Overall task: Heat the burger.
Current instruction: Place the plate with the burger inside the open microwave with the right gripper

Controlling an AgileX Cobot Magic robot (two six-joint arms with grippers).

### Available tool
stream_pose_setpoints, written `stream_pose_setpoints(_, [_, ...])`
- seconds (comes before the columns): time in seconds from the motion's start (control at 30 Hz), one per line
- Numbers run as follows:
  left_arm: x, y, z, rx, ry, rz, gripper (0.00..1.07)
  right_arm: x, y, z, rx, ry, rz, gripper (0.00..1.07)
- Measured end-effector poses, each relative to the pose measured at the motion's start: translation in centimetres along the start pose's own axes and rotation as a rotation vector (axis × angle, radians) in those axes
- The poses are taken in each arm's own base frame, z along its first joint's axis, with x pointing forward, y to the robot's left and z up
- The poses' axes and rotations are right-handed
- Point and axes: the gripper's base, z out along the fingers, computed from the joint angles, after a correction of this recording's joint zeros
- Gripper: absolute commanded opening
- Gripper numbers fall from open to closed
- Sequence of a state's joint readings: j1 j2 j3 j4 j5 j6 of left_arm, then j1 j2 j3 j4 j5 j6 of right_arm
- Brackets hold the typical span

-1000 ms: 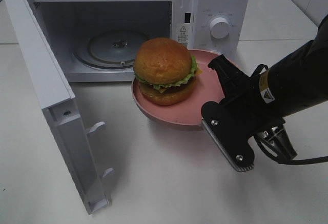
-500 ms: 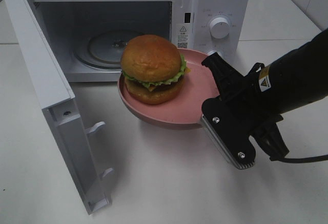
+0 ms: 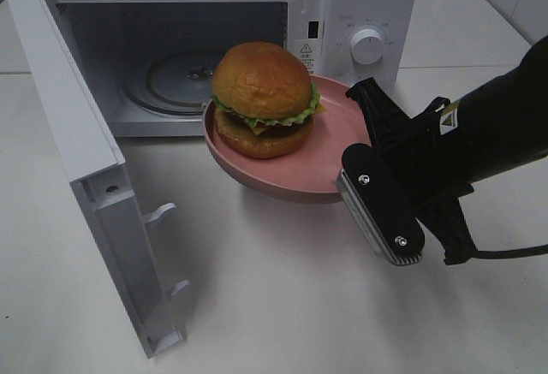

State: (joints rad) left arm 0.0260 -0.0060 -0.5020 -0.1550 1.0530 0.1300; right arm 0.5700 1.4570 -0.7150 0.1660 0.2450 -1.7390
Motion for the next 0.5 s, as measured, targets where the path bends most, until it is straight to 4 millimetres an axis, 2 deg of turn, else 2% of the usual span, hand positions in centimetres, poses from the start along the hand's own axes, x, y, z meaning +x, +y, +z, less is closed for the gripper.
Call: stream_pose_setpoints(0.5, [0.0,0.0,0.0,0.0,0.0,0.0,0.98,0.2,0.2,1.6,-0.018,0.01,-0.009,0.0])
